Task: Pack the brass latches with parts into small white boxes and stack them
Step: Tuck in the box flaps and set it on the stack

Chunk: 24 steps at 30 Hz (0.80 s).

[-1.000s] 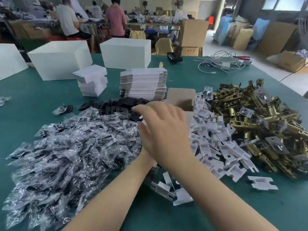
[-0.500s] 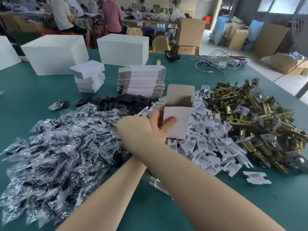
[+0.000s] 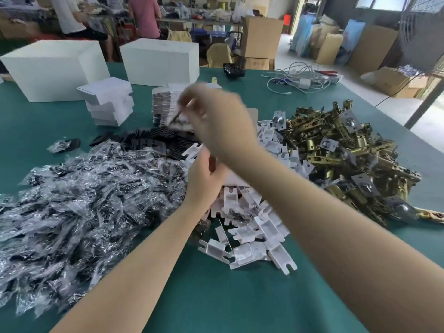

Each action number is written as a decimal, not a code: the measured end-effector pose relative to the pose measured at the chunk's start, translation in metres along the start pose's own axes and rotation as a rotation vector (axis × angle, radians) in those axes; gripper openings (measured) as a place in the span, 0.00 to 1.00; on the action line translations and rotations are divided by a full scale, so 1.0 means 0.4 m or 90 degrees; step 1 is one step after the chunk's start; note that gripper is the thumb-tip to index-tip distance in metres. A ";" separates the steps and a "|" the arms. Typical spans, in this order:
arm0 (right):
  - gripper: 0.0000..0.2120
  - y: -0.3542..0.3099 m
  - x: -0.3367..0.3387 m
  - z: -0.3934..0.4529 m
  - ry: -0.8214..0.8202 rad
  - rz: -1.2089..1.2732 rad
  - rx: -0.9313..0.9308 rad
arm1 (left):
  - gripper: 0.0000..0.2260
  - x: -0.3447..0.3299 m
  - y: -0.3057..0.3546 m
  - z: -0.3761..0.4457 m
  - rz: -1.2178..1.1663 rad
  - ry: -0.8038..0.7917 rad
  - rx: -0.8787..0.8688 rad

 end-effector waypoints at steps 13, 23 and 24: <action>0.04 0.202 0.160 -0.053 0.029 0.138 -0.142 | 0.20 0.010 0.018 -0.010 -0.083 -0.012 0.037; 0.04 0.157 0.091 -0.008 -0.227 -0.158 -0.012 | 0.23 0.012 0.026 -0.009 -0.062 -0.017 0.040; 0.03 0.155 0.089 -0.010 -0.230 -0.180 -0.008 | 0.23 0.013 0.027 -0.009 -0.060 -0.018 0.043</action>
Point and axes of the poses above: each hand's wrist, its own z-axis towards the middle knuckle, its own x-axis out of the back of the hand, y = z × x, the point moved 3 cm from there along z, towards the middle knuckle, and after that the axes turned 2 degrees about x, right-handed, at the moved point
